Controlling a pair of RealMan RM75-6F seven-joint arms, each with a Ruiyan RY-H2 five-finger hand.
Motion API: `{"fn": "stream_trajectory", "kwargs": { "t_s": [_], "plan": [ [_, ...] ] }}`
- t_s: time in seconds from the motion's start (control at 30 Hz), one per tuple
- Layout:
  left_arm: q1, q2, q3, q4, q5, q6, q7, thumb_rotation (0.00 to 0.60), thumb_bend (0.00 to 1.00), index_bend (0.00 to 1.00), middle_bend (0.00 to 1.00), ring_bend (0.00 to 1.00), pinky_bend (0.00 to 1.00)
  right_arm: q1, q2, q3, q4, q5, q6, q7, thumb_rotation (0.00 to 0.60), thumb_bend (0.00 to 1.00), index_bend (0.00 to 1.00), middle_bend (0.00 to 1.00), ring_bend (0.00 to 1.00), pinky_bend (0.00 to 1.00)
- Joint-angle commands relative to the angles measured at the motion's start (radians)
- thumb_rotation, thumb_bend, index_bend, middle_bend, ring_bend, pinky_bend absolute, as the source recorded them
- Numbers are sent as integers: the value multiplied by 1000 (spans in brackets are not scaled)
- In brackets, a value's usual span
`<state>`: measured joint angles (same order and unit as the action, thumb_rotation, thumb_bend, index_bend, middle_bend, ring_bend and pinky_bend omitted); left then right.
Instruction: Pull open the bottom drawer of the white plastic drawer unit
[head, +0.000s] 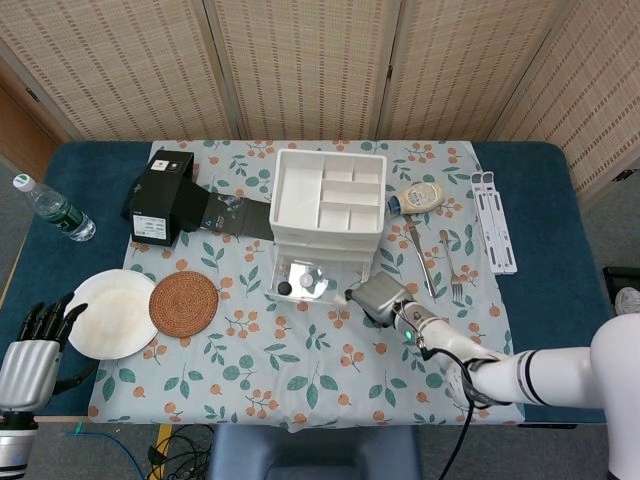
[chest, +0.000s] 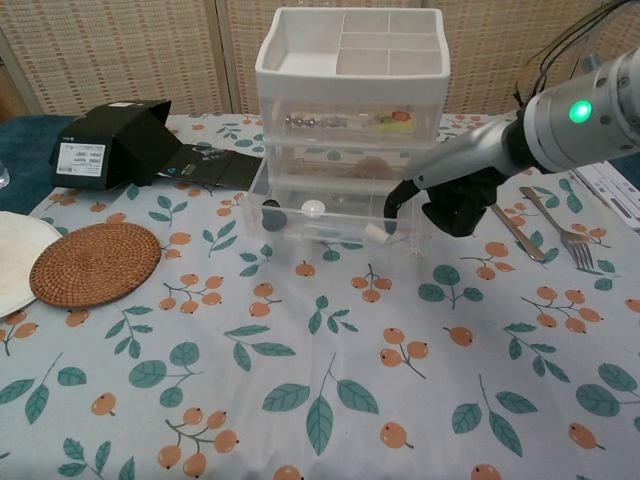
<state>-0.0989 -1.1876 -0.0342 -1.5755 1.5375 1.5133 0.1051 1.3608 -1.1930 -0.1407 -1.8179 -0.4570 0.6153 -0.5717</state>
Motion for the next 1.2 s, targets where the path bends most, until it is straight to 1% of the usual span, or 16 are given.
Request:
{"fn": "stream_trajectory", "kwargs": {
  "t_s": [0.03,0.5,0.67,0.87,1.2],
  "plan": [
    [0,0,-1,-1,0,0,1,600,170,142,71,110,70,5,-8,1,8,-4,-2,14,600,959,179,935,1000,1000],
    [2,6,-1,-5,-3,2,1,600,169,142,71,110,70,6,-34,23,45,-43,-9,91,600,959,179,934,1000,1000],
    [2,5,0,-4,-5,-1,3,600,169,142,70,110,70,4,-11,10,25,-58,-14,106,600,959,179,933,1000,1000],
    [-2,1,0,-4,-2,-6,7,600,170,142,71,110,70,3,20,-5,0,-62,-46,138,600,959,179,934,1000,1000],
    [0,4,0,-11,-4,-2,14,600,169,142,70,110,70,11,-9,10,51,-77,-92,202,600,960,179,934,1000,1000]
  ]
}}
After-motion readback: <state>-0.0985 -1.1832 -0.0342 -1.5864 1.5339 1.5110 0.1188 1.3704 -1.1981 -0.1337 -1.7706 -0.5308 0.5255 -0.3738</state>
